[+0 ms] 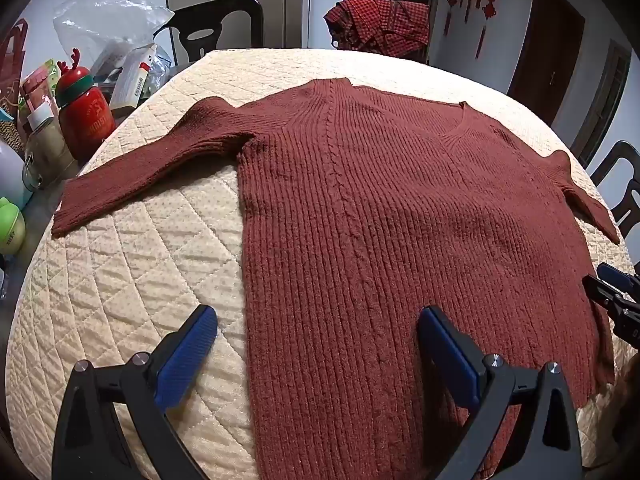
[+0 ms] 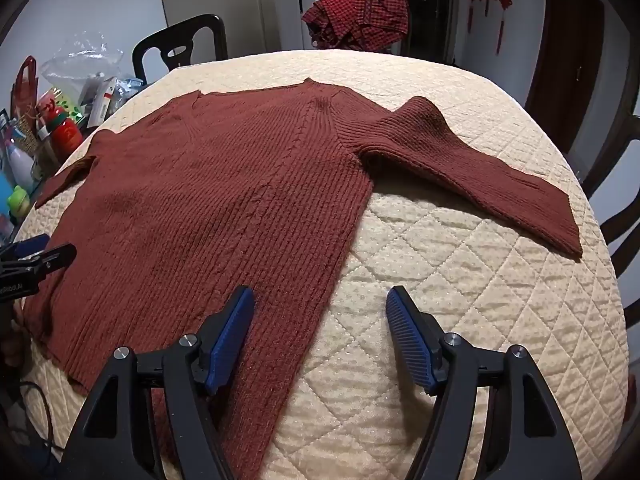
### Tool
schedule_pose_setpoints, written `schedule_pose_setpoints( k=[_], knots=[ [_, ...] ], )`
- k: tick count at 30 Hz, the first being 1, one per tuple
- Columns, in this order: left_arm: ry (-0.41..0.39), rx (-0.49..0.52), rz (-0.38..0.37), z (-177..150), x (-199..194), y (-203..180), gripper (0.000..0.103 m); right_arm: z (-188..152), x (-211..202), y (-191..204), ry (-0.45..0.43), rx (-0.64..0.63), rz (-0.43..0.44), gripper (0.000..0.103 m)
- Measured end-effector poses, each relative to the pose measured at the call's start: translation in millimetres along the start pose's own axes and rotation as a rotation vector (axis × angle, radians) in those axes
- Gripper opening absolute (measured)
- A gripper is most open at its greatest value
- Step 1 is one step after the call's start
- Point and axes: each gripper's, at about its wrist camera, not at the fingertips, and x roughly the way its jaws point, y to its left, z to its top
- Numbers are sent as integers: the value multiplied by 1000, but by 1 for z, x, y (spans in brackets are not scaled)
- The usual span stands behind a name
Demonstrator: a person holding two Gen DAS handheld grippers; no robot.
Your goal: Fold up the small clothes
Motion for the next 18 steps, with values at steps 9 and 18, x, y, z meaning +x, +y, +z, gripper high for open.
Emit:
schedule_pose_setpoints(
  k=[9,18],
  knots=[
    [-3,1,0,0,0,1,102,0,0,0,-2,6,3,71],
    [-5,3,3,1,-3,-2,102,0,1,1,-2,2,3,71]
  ],
)
